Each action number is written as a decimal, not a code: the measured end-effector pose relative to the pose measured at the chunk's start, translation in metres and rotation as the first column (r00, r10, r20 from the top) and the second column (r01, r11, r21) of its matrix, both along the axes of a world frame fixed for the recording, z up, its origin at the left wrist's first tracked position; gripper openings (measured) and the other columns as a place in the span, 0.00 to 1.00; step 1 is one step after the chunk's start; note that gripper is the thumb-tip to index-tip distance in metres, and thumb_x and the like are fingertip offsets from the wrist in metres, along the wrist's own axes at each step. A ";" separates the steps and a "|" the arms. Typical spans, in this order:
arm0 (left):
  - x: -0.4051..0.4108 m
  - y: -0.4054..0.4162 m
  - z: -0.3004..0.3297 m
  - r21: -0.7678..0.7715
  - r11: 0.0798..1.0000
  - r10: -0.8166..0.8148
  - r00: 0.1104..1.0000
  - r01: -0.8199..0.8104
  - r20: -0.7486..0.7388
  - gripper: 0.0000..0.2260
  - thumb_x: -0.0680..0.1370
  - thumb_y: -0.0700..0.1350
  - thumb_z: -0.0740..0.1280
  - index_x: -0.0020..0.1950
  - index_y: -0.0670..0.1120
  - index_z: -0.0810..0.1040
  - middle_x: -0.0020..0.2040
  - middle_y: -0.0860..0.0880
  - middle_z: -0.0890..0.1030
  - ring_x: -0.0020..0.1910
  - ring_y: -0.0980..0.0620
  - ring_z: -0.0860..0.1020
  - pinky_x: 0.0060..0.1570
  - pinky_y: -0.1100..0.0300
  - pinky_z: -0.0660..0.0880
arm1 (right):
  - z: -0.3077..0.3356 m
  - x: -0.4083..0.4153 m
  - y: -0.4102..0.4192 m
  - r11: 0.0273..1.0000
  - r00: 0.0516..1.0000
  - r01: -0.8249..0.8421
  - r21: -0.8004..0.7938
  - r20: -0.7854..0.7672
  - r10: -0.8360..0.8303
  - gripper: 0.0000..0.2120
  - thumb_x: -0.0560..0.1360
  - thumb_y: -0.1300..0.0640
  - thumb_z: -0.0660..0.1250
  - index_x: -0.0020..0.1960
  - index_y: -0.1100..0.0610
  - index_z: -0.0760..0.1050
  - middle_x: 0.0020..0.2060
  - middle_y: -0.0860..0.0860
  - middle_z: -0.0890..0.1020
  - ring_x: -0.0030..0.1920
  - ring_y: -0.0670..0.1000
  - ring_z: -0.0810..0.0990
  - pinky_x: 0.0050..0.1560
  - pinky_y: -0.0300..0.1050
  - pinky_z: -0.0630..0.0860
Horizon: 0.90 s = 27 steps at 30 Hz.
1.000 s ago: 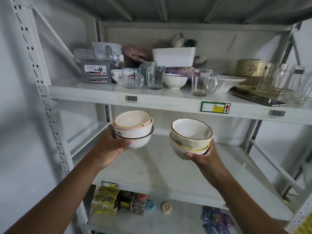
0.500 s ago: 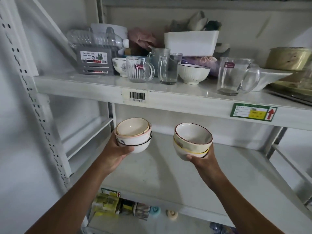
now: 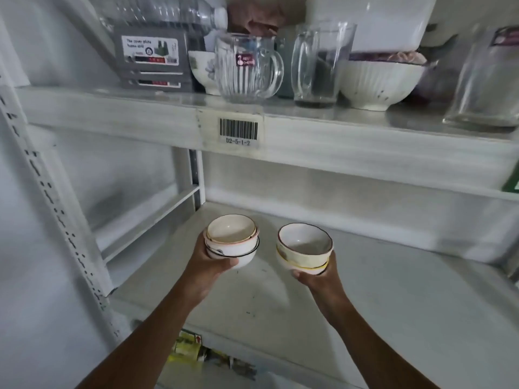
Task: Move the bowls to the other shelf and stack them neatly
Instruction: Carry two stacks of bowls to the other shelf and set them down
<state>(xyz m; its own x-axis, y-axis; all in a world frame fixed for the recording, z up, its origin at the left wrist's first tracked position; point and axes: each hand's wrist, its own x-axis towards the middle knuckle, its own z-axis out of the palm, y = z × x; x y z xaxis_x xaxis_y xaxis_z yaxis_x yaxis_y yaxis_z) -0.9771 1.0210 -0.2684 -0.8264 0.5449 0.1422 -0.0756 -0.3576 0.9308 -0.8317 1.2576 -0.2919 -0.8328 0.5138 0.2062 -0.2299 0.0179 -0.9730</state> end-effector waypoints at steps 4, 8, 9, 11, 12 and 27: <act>-0.006 0.014 -0.038 -0.073 0.996 0.048 0.999 -0.049 -0.017 0.42 0.56 0.33 0.82 0.67 0.44 0.70 0.60 0.45 0.80 0.57 0.50 0.79 0.48 0.59 0.79 | -0.026 -0.020 -0.007 0.999 0.999 -0.028 0.029 0.016 0.028 0.39 0.63 0.71 0.80 0.70 0.56 0.70 0.62 0.60 0.80 0.61 0.63 0.79 0.57 0.58 0.79; -0.009 0.022 -0.075 -0.121 0.988 0.091 0.994 -0.097 -0.056 0.39 0.59 0.30 0.78 0.68 0.44 0.69 0.61 0.46 0.80 0.58 0.52 0.80 0.49 0.63 0.78 | -0.049 -0.024 -0.011 0.998 0.999 -0.032 0.057 0.026 0.031 0.38 0.63 0.76 0.78 0.68 0.57 0.72 0.60 0.58 0.82 0.58 0.57 0.82 0.50 0.48 0.81; -0.011 0.022 -0.084 -0.138 0.985 0.093 0.994 -0.100 -0.061 0.40 0.59 0.32 0.79 0.68 0.45 0.69 0.62 0.46 0.79 0.59 0.51 0.79 0.51 0.61 0.78 | -0.054 -0.024 -0.010 0.997 0.998 -0.044 0.066 0.040 0.041 0.38 0.64 0.76 0.78 0.69 0.57 0.72 0.60 0.58 0.82 0.59 0.58 0.82 0.49 0.50 0.81; -0.016 0.023 -0.095 -0.175 0.978 0.101 0.992 -0.113 -0.075 0.42 0.56 0.38 0.82 0.67 0.47 0.71 0.63 0.45 0.79 0.61 0.47 0.78 0.56 0.54 0.77 | -0.060 -0.026 -0.003 0.993 0.997 -0.048 0.104 0.071 0.041 0.39 0.64 0.76 0.78 0.70 0.57 0.71 0.61 0.58 0.81 0.61 0.61 0.80 0.50 0.54 0.82; -0.019 0.024 -0.099 -0.198 0.973 0.105 0.991 -0.119 -0.080 0.42 0.54 0.41 0.82 0.67 0.47 0.71 0.62 0.45 0.79 0.61 0.46 0.78 0.57 0.53 0.77 | -0.063 -0.026 0.001 0.992 0.996 -0.041 0.116 0.087 0.031 0.40 0.63 0.75 0.79 0.70 0.56 0.70 0.62 0.57 0.81 0.61 0.60 0.80 0.51 0.55 0.82; -0.040 0.031 -0.127 -0.364 0.917 0.094 0.975 -0.164 -0.203 0.47 0.51 0.43 0.84 0.67 0.40 0.69 0.62 0.39 0.79 0.60 0.40 0.78 0.59 0.47 0.76 | -0.065 -0.033 0.027 0.945 0.974 -0.111 0.306 0.224 0.042 0.49 0.53 0.74 0.83 0.69 0.52 0.71 0.62 0.46 0.81 0.63 0.48 0.79 0.63 0.46 0.77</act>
<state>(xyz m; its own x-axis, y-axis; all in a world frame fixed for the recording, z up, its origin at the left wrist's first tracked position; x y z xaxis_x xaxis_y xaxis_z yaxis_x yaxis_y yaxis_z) -1.0172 1.0515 -0.3950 -0.8733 0.4772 0.0985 0.1263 0.0265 0.9916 -0.8651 1.2848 -0.3569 -0.9091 0.3839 0.1619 -0.0327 0.3218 -0.9463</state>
